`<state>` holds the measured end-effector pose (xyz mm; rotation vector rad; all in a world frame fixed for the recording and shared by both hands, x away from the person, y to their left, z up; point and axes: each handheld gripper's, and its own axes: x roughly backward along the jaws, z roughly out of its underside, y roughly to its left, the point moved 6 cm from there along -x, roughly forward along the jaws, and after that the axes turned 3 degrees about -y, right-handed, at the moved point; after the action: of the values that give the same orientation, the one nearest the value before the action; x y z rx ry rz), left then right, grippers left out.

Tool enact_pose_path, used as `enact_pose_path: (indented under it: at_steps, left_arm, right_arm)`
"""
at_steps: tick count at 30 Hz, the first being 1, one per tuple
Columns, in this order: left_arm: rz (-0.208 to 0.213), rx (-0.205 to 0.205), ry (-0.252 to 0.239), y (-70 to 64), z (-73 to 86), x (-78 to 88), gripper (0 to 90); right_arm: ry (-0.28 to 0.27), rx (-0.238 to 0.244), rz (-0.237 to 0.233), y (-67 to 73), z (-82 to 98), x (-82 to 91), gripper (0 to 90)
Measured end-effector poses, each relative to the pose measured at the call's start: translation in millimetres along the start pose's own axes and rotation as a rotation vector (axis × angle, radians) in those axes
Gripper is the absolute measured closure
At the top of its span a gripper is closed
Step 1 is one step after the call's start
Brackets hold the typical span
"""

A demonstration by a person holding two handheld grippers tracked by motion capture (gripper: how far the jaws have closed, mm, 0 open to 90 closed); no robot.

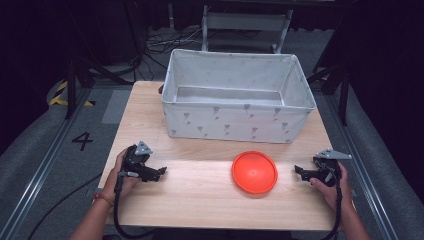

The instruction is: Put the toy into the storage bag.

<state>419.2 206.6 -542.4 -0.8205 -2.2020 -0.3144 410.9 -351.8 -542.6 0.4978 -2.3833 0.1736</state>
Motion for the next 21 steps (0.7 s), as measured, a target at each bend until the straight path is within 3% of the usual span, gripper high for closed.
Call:
enact_pose_path:
  at_steps: [7, 18, 20, 21]
  left_arm:
    - [-0.015, 0.006, -0.001, -1.1, 3.5, 3.9, 0.3]
    - [-0.002, 0.004, -0.002, -1.6, 4.2, 4.3, 0.0]
    - [-0.002, 0.003, -0.001, -1.6, 4.3, 4.4, 0.0]
    - [-0.002, 0.004, -0.001, -1.6, 4.2, 4.3, 0.1]
  right_arm:
    - [0.002, -0.005, 0.005, 0.3, 0.1, 0.2, 11.5]
    - [0.018, -0.010, 0.010, -2.8, 0.5, 0.3, 8.6]
    - [0.007, -0.007, -0.003, -2.4, -0.8, 3.4, 22.4]
    - [0.006, -0.005, -0.007, -1.9, -1.0, 4.7, 22.3]
